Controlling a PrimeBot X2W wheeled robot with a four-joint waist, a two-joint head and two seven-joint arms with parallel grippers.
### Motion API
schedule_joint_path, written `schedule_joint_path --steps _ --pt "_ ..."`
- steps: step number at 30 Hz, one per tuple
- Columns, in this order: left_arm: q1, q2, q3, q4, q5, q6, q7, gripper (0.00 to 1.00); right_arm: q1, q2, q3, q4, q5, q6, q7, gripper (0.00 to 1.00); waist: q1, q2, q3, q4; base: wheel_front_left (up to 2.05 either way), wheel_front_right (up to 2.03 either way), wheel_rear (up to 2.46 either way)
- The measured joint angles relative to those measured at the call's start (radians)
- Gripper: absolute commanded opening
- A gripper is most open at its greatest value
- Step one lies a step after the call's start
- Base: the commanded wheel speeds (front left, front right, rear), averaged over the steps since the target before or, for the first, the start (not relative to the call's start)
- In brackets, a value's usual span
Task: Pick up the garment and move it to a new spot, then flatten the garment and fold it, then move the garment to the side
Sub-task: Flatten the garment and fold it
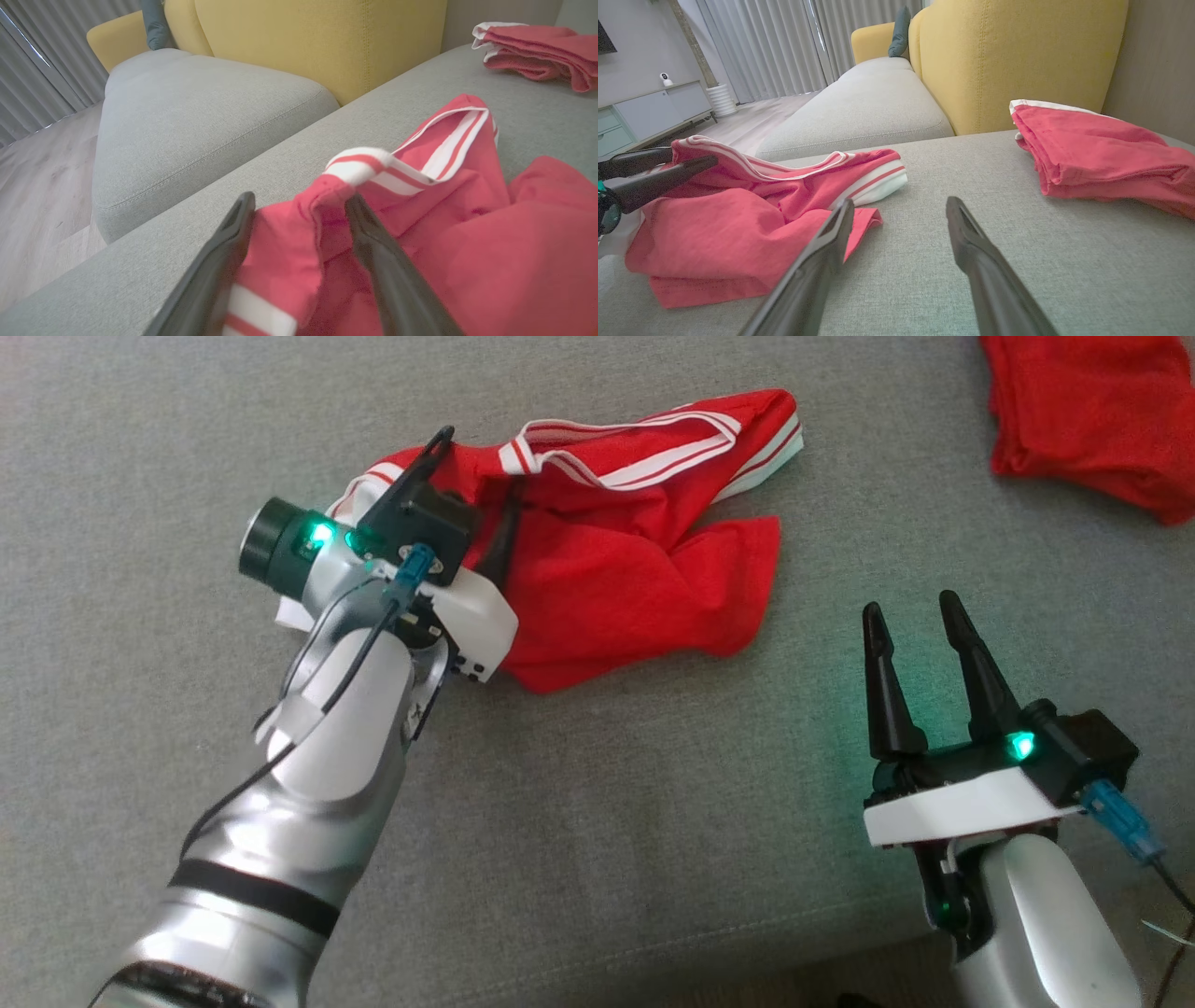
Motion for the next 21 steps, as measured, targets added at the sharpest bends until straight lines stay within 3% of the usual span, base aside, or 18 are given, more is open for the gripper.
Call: schedule_joint_path --steps 2,3,7,12,17,21 --pt "-0.013 -0.001 -0.001 0.017 -0.003 -0.001 -0.002 0.09 0.000 0.000 0.000 0.000 0.006 0.000 0.000 1.00 0.0000 0.0000 0.001 -0.003 0.00 0.00 0.00" --pt "-0.013 -0.002 -0.001 0.018 -0.009 -0.003 -0.011 0.00 0.000 0.000 -0.001 0.001 0.006 0.000 0.000 1.00 -0.0001 0.0000 0.001 -0.003 0.00 0.00 0.00" --pt "-0.015 -0.012 0.002 0.014 -0.049 -0.007 -0.026 0.00 0.000 0.000 -0.009 0.001 0.006 0.000 0.000 1.00 -0.0001 0.0000 -0.003 0.008 0.00 0.00 0.00" --pt "-0.068 0.010 0.093 0.011 -0.105 0.048 -0.034 0.00 0.000 0.000 -0.007 0.000 0.006 0.000 0.000 1.00 -0.0002 0.0000 -0.004 0.030 0.00 0.00 0.00" --pt "-0.104 0.137 0.239 0.045 -0.174 0.122 -0.029 0.00 -0.001 0.000 -0.008 0.000 0.006 0.000 0.000 1.00 -0.0001 0.0000 0.012 0.048 0.00 0.00 0.00" --pt "-0.077 0.182 0.322 0.057 -0.241 0.142 -0.024 0.00 -0.004 0.000 -0.008 0.002 0.005 0.000 0.000 1.00 -0.0001 0.0000 0.018 0.063 0.00 0.00 0.00"
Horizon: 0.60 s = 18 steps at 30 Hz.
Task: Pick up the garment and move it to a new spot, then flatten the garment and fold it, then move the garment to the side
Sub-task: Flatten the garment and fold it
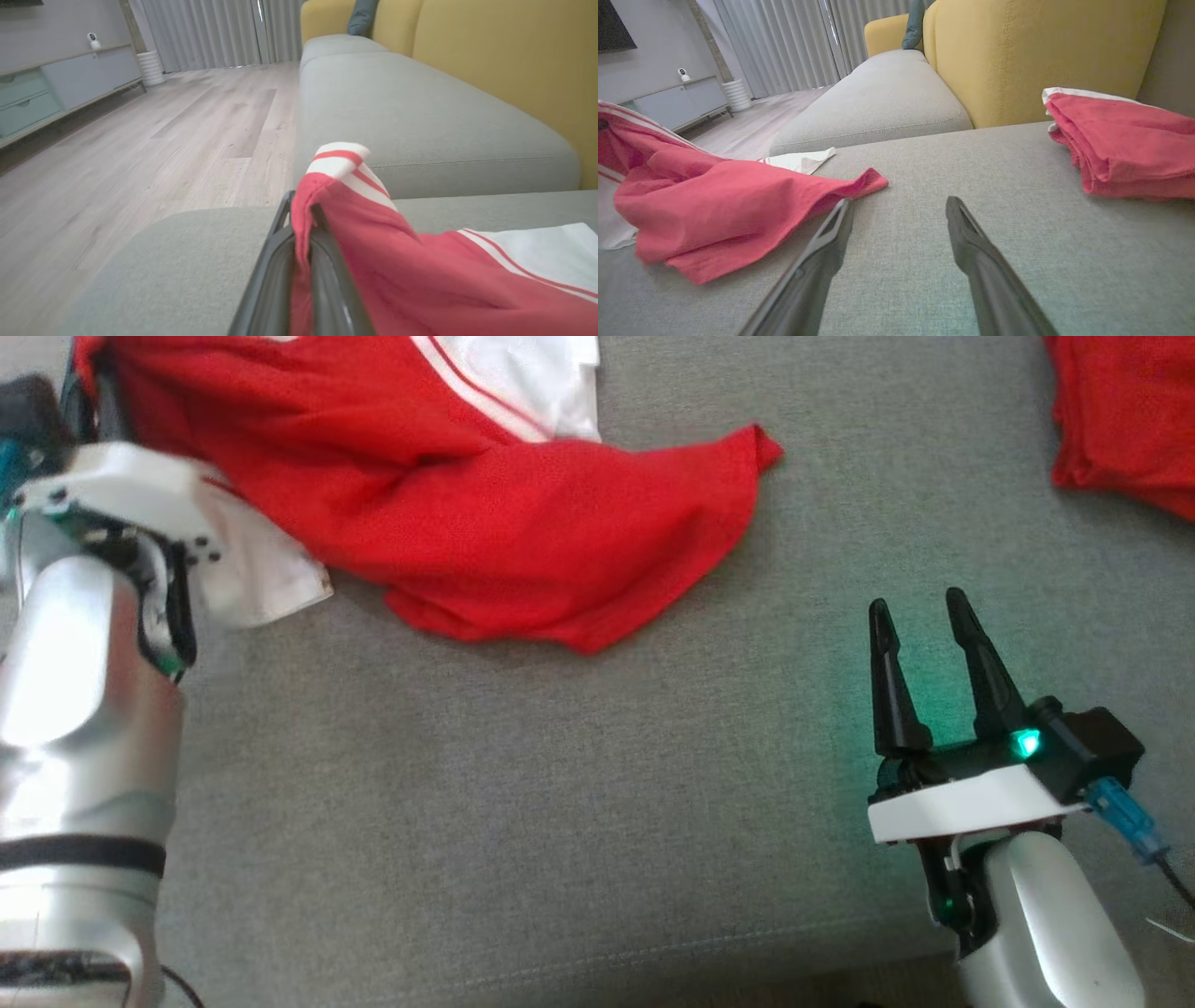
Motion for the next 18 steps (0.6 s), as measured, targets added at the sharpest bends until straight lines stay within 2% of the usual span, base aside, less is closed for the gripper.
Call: schedule_joint_path --steps 8,9,10,11,12,18 --pt "0.129 0.003 0.038 -0.019 -0.060 0.017 0.008 0.00 0.000 0.000 0.004 0.014 -0.010 0.000 0.000 1.00 0.0000 0.0000 -0.014 0.031 0.00 0.00 0.00" --pt "0.140 0.004 0.041 -0.022 -0.063 0.018 0.008 0.13 0.000 0.000 0.006 0.015 -0.010 0.000 0.000 1.00 0.0000 0.0000 -0.018 0.034 0.00 0.00 0.00" --pt "0.152 0.004 0.043 -0.028 -0.063 0.018 0.008 0.38 0.000 0.000 0.007 0.017 -0.010 0.000 0.000 1.00 0.0000 0.0000 -0.021 0.036 0.00 0.00 0.00" --pt "0.162 0.003 0.043 -0.035 -0.063 0.018 0.008 0.51 0.000 0.000 0.007 0.018 -0.010 0.000 0.000 1.00 0.0000 0.0000 -0.025 0.038 0.00 0.00 0.00" --pt "0.173 0.003 0.042 -0.044 -0.063 0.018 0.008 1.00 0.000 0.000 0.007 0.019 -0.010 0.000 0.000 1.00 0.0000 0.0000 -0.029 0.040 0.00 0.00 0.00" --pt "0.251 -0.007 0.039 -0.133 -0.079 0.006 -0.011 1.00 0.001 0.000 0.010 0.035 -0.019 0.000 0.000 1.00 0.0000 0.0000 -0.060 0.054 0.00 0.00 0.00"
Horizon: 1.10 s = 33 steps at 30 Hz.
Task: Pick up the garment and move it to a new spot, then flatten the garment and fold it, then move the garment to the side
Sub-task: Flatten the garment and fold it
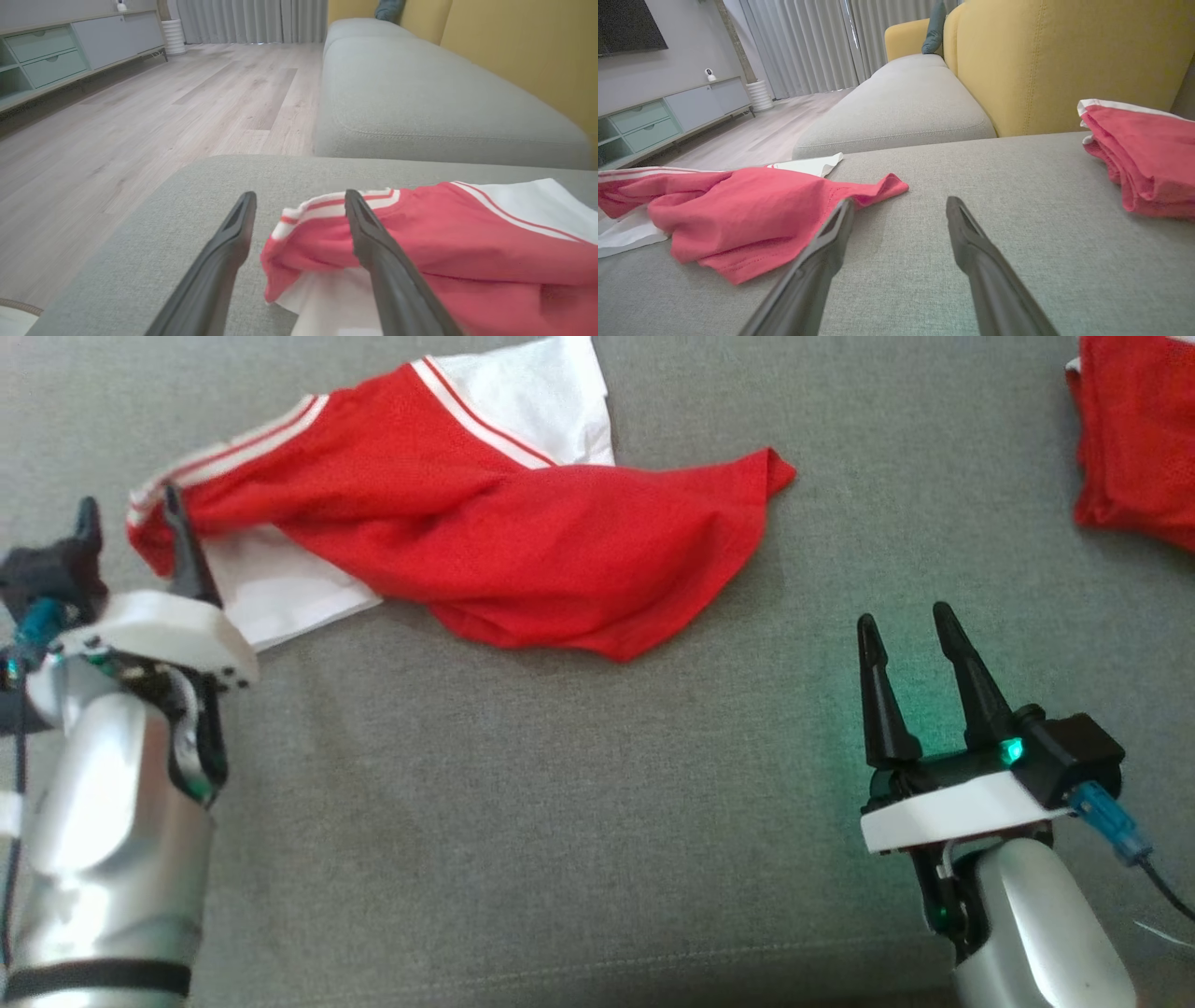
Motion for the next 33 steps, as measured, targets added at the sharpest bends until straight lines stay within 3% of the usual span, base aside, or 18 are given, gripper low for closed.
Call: schedule_joint_path --steps 10,18,33 --pt "0.207 -0.035 -0.015 -0.271 0.012 -0.040 -0.009 1.00 0.014 0.000 -0.002 0.023 -0.009 0.000 0.000 1.00 0.0000 0.0000 -0.081 0.031 0.00 0.00 0.00" --pt "0.387 -0.107 -0.052 -0.382 0.029 -0.051 -0.009 1.00 0.042 0.000 0.003 0.090 0.013 0.000 0.004 1.00 -0.0001 0.0000 -0.118 0.085 0.00 0.00 0.00" --pt "0.431 -0.180 -0.113 -0.450 0.046 -0.070 -0.009 1.00 -0.199 -0.002 0.085 0.435 0.198 0.000 0.087 1.00 0.0000 0.0000 -0.061 0.209 0.00 0.00 0.00"
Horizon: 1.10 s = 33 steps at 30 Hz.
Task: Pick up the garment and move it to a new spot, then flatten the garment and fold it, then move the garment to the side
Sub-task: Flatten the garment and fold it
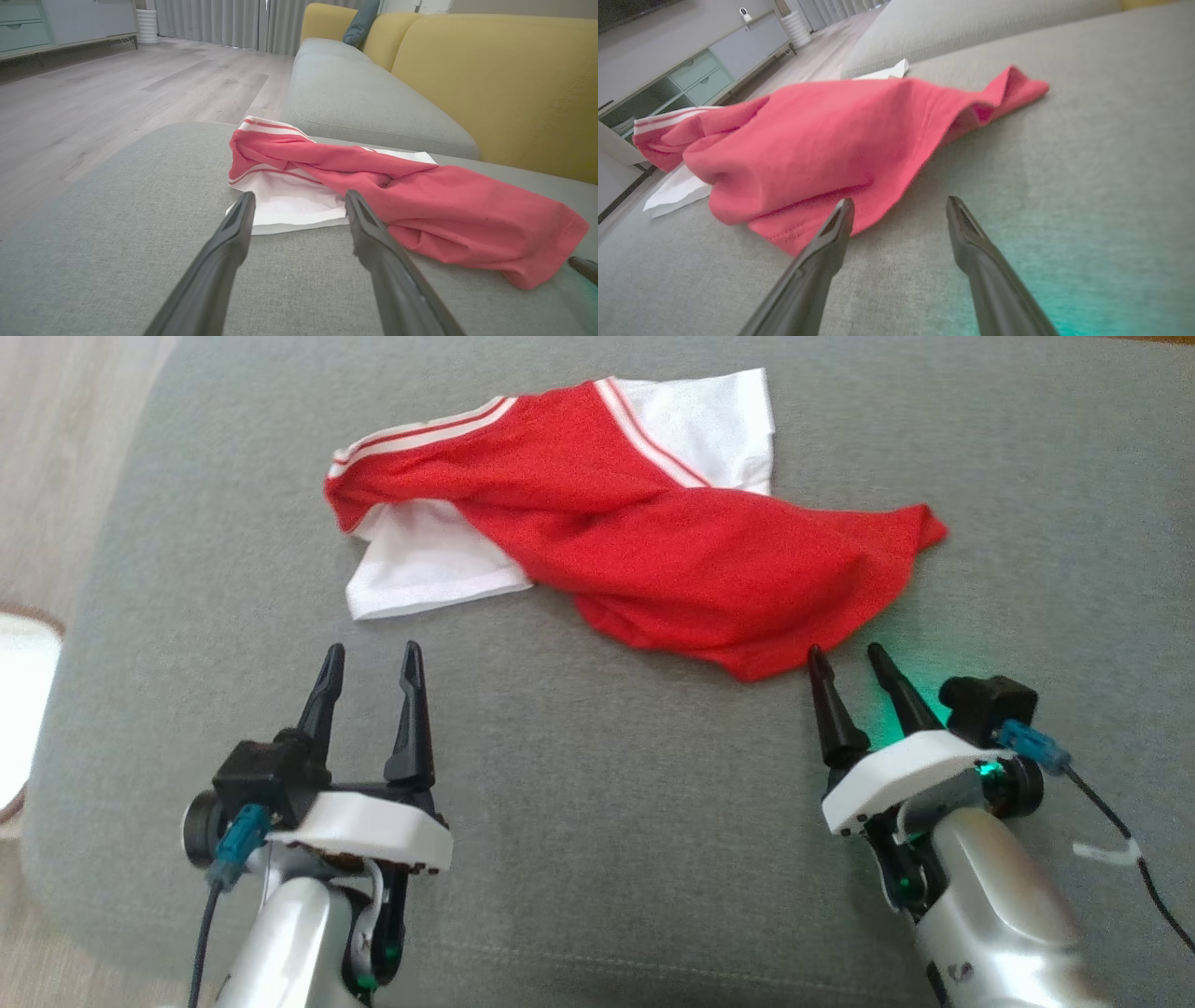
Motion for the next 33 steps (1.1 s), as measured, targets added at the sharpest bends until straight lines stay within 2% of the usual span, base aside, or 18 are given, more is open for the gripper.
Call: schedule_joint_path --steps 9,10,11,12,18,23,27,33 --pt "0.000 -0.005 -0.006 -0.011 0.000 0.001 0.000 1.00 -0.138 -0.015 0.053 0.148 0.035 0.000 0.011 1.00 0.0000 0.0000 0.029 0.059 0.00 0.00 0.00" --pt "0.000 -0.006 -0.006 -0.011 0.000 0.001 0.000 1.00 -0.165 -0.016 0.074 0.171 0.035 0.000 0.010 0.48 0.0000 0.0000 0.030 0.066 0.00 0.00 0.00" --pt "0.000 -0.007 -0.006 -0.011 0.000 0.001 0.000 1.00 -0.174 -0.016 0.084 0.181 0.035 0.000 0.010 0.32 0.0000 0.0000 0.029 0.067 0.00 0.00 0.00" --pt "0.000 -0.007 -0.006 -0.012 0.000 0.002 0.000 1.00 -0.180 -0.016 0.095 0.187 0.034 0.000 0.007 0.00 0.0000 0.0000 0.028 0.067 0.00 0.00 0.00" --pt "0.002 -0.008 0.000 -0.015 0.000 0.010 0.000 1.00 -0.186 -0.016 0.102 0.173 0.003 0.000 -0.040 0.00 0.0000 0.0000 0.017 0.043 0.00 0.00 0.00" --pt "0.011 -0.008 0.000 -0.018 -0.001 0.012 0.000 1.00 -0.184 -0.016 0.052 0.041 -0.053 0.000 -0.056 0.00 0.0000 0.0000 0.004 0.010 0.00 0.00 0.00" --pt "0.028 -0.008 -0.001 -0.021 -0.002 0.019 0.000 1.00 -0.142 -0.026 0.009 -0.155 -0.100 0.000 -0.036 0.00 0.0000 0.0000 -0.008 -0.018 0.00 0.00 0.00" --pt "0.036 -0.008 -0.002 -0.030 -0.002 0.020 0.000 1.00 0.047 -0.077 -0.047 -0.552 -0.136 0.000 0.126 0.00 0.0000 0.0000 -0.022 -0.047 0.00 0.00 0.00"
